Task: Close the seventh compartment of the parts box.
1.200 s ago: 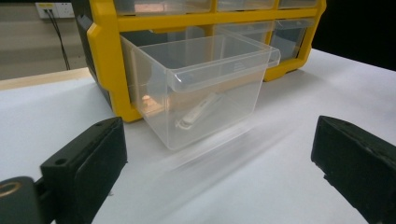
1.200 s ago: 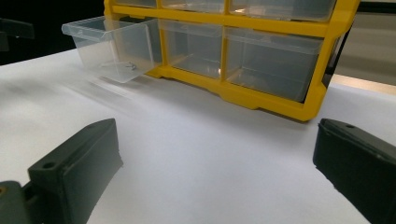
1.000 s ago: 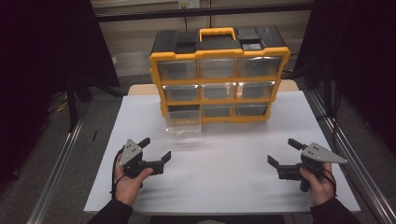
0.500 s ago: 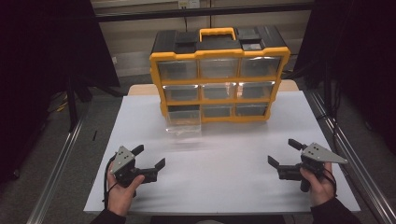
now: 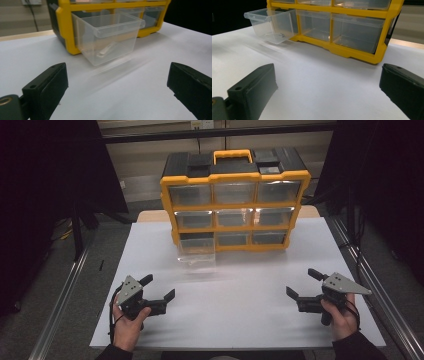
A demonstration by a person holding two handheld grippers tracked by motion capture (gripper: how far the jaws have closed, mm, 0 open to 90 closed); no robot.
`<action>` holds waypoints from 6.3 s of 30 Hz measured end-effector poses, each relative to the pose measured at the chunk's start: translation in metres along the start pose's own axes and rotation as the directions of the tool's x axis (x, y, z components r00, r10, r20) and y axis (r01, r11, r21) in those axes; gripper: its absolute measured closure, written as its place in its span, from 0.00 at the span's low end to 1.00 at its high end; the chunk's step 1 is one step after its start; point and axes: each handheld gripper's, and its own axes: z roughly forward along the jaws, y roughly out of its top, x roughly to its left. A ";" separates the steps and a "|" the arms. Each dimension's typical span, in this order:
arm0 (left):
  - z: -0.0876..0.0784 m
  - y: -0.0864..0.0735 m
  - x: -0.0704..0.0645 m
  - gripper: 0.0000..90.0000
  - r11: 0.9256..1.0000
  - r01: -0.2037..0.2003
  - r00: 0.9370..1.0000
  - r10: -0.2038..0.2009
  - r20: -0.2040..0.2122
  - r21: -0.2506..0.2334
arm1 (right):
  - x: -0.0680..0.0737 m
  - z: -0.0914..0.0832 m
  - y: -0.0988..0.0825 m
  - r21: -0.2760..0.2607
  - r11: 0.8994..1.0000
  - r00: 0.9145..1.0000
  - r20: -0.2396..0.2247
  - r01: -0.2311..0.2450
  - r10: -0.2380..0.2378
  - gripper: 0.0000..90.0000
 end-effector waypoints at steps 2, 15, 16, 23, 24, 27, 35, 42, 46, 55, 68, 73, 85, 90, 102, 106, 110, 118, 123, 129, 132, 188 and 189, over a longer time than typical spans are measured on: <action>0.001 0.000 0.000 0.04 1.000 -0.005 1.000 0.005 0.010 0.009 | 0.001 0.000 0.000 0.005 1.000 1.000 -0.001 0.000 0.000 0.01; 0.009 0.004 -0.006 0.07 0.997 -0.043 0.992 0.035 0.120 0.063 | 0.001 0.001 0.000 0.003 1.000 1.000 -0.002 -0.001 0.001 0.01; 0.010 0.005 -0.007 0.07 0.997 -0.045 0.990 0.036 0.137 0.067 | 0.001 0.000 0.000 0.003 1.000 1.000 -0.005 0.000 0.000 0.01; 0.015 0.015 -0.016 0.05 0.995 -0.078 0.979 0.066 0.194 0.059 | 0.001 0.000 0.000 0.003 1.000 1.000 -0.011 0.005 -0.005 0.01; 0.016 0.016 -0.018 0.04 0.995 -0.091 0.977 0.080 0.195 0.050 | 0.001 0.001 0.000 0.005 1.000 1.000 -0.013 0.007 -0.007 0.01; 0.016 0.021 -0.019 0.03 0.992 -0.124 0.962 0.114 0.247 0.025 | 0.001 0.001 0.000 0.006 1.000 1.000 -0.012 0.008 -0.008 0.01; 0.023 0.030 -0.027 0.03 0.991 -0.132 0.963 0.119 0.243 0.038 | 0.001 0.001 0.000 0.007 1.000 1.000 -0.007 0.006 -0.006 0.01; 0.034 0.035 -0.030 0.03 0.987 -0.155 0.954 0.138 0.267 0.045 | 0.001 0.001 0.000 0.008 1.000 1.000 -0.009 0.008 -0.008 0.01; 0.044 0.038 -0.033 0.04 0.984 -0.170 0.948 0.150 0.281 0.048 | 0.001 0.001 0.000 0.008 1.000 1.000 -0.004 0.006 -0.006 0.01; 0.067 0.041 -0.039 0.06 0.984 -0.163 0.945 0.137 0.298 0.066 | 0.001 0.001 0.000 0.008 1.000 1.000 -0.011 0.010 -0.010 0.01; 0.085 0.048 -0.045 0.15 0.983 -0.172 0.948 0.149 0.283 0.057 | 0.001 0.001 0.000 0.006 1.000 1.000 -0.004 0.005 -0.005 0.01; 0.082 0.048 -0.042 0.17 0.981 -0.182 0.950 0.158 0.268 0.068 | 0.001 0.001 0.000 0.006 1.000 1.000 -0.004 0.005 -0.005 0.01; 0.081 0.040 -0.040 0.45 0.985 -0.166 0.930 0.138 0.342 0.051 | 0.001 0.001 0.000 0.003 1.000 1.000 -0.007 0.004 -0.004 0.01; 0.083 0.037 -0.038 0.58 0.983 -0.169 0.940 0.141 0.310 0.066 | 0.001 0.000 0.000 0.003 1.000 1.000 -0.010 0.005 -0.005 0.01; 0.087 0.029 -0.031 0.89 0.981 -0.160 0.957 0.127 0.263 0.108 | 0.001 0.001 0.000 0.004 1.000 1.000 -0.010 0.007 -0.007 0.01; 0.088 0.029 -0.029 1.00 0.979 -0.176 0.957 0.144 0.253 0.107 | 0.001 0.001 0.000 0.004 1.000 1.000 -0.010 0.007 -0.007 0.01; 0.089 0.028 -0.025 1.00 0.981 -0.156 0.964 0.126 0.232 0.115 | 0.001 0.001 0.000 0.003 1.000 1.000 -0.009 0.009 -0.009 0.01; 0.095 0.027 -0.017 1.00 0.983 -0.129 0.973 0.101 0.209 0.128 | 0.001 0.000 0.000 0.004 1.000 1.000 -0.010 0.010 -0.010 0.01; 0.098 0.027 -0.014 1.00 0.984 -0.117 0.978 0.092 0.186 0.132 | 0.001 0.000 0.000 0.005 1.000 1.000 -0.010 0.009 -0.009 0.01; 0.103 0.025 -0.009 1.00 0.984 -0.112 0.982 0.088 0.165 0.141 | 0.001 0.001 0.000 0.005 1.000 1.000 -0.009 0.011 -0.010 0.01; 0.104 0.026 -0.006 1.00 0.983 -0.122 0.982 0.099 0.159 0.140 | 0.001 0.001 0.000 0.006 1.000 1.000 -0.010 0.012 -0.012 0.01; 0.123 0.036 0.002 1.00 0.988 -0.095 0.991 0.083 0.104 0.121 | 0.001 0.001 0.000 0.006 1.000 1.000 -0.013 0.008 -0.008 0.01; 0.124 0.036 0.003 1.00 0.989 -0.087 0.992 0.075 0.105 0.118 | 0.001 0.001 0.000 0.005 1.000 1.000 -0.012 0.007 -0.007 0.01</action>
